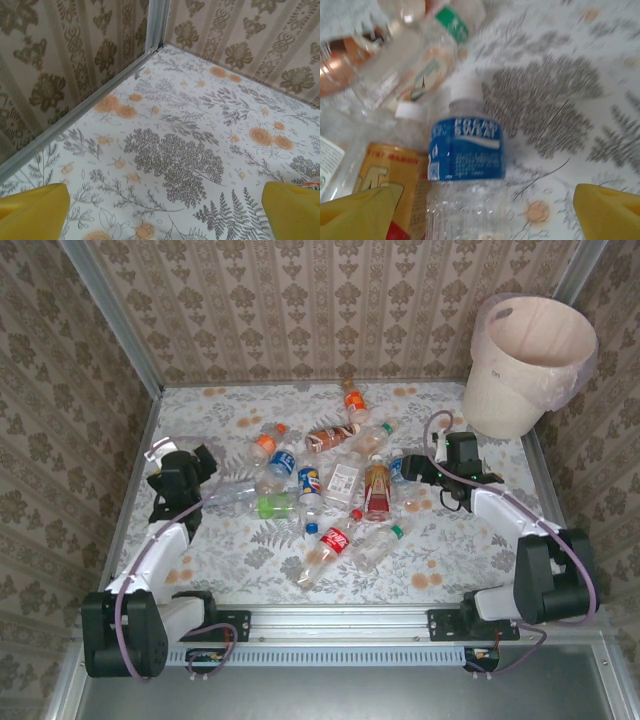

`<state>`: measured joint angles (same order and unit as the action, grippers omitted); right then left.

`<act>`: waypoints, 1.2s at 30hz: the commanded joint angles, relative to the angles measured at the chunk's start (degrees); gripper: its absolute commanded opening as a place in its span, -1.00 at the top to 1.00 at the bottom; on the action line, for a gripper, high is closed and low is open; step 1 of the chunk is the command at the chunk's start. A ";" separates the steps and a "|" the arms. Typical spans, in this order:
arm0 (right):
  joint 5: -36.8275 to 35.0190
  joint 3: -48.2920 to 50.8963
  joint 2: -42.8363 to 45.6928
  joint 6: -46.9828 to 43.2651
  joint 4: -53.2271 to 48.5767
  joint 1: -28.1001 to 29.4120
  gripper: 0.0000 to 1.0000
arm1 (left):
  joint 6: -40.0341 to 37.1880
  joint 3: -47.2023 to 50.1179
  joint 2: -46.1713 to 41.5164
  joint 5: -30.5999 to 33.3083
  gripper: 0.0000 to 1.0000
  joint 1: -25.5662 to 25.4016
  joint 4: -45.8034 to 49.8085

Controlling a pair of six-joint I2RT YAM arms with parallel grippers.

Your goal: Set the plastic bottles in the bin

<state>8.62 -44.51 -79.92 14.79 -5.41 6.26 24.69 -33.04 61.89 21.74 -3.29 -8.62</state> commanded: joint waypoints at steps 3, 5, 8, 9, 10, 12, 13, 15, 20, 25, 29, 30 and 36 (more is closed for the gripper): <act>1.63 -4.95 -5.63 -0.81 -8.34 1.80 -0.79 | 6.11 -3.47 1.13 0.15 -1.00 0.43 6.17; 0.73 -6.42 -7.65 -0.42 -9.08 1.91 -0.75 | 6.58 -3.53 1.46 0.10 -1.00 0.39 6.41; 1.14 -9.23 -11.26 -0.79 -11.59 2.13 -0.69 | 7.03 -3.35 1.79 0.38 -1.00 0.39 6.40; 1.27 -10.07 -12.37 -1.11 -12.46 2.26 -0.68 | 7.17 -3.33 1.90 0.47 -1.00 0.41 6.48; 1.33 -10.78 -13.36 -1.36 -13.03 2.35 -0.67 | 7.22 -3.26 1.92 0.46 -1.00 0.39 6.47; 1.16 -11.65 -14.84 -1.25 -13.80 2.32 -0.67 | 7.04 -3.48 2.05 0.37 -1.00 0.39 6.67; 0.80 -12.49 -15.69 -1.12 -14.49 2.35 -0.67 | 6.98 -3.50 2.10 0.32 -1.00 0.43 6.93; 0.07 -14.23 -17.61 -1.00 -16.09 2.52 -0.67 | 7.03 -3.70 2.22 0.34 -1.00 0.39 7.43; -2.41 -17.31 -21.17 -0.39 -19.68 3.67 -0.70 | 8.53 -4.61 2.35 -1.93 -1.00 0.37 10.86; -5.73 -20.49 -24.73 2.03 -23.39 2.97 -0.54 | 9.62 -5.46 1.94 -0.89 -1.00 0.37 13.28; -10.63 -22.37 -25.66 2.72 -25.09 2.97 -0.43 | 10.33 -5.87 1.74 -1.38 -1.00 0.35 13.45; -9.80 -22.22 -25.64 2.07 -25.01 2.89 -0.43 | 10.38 -6.13 1.75 -1.54 -1.00 0.26 13.74; -7.49 -22.27 -23.18 0.73 -24.00 2.68 -0.27 | 10.60 -6.70 1.33 -1.10 -1.00 0.28 14.91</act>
<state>1.87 -65.43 -104.84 16.16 -27.51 9.26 33.85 -37.78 63.79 20.80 -3.29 4.75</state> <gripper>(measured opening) 0.643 0.999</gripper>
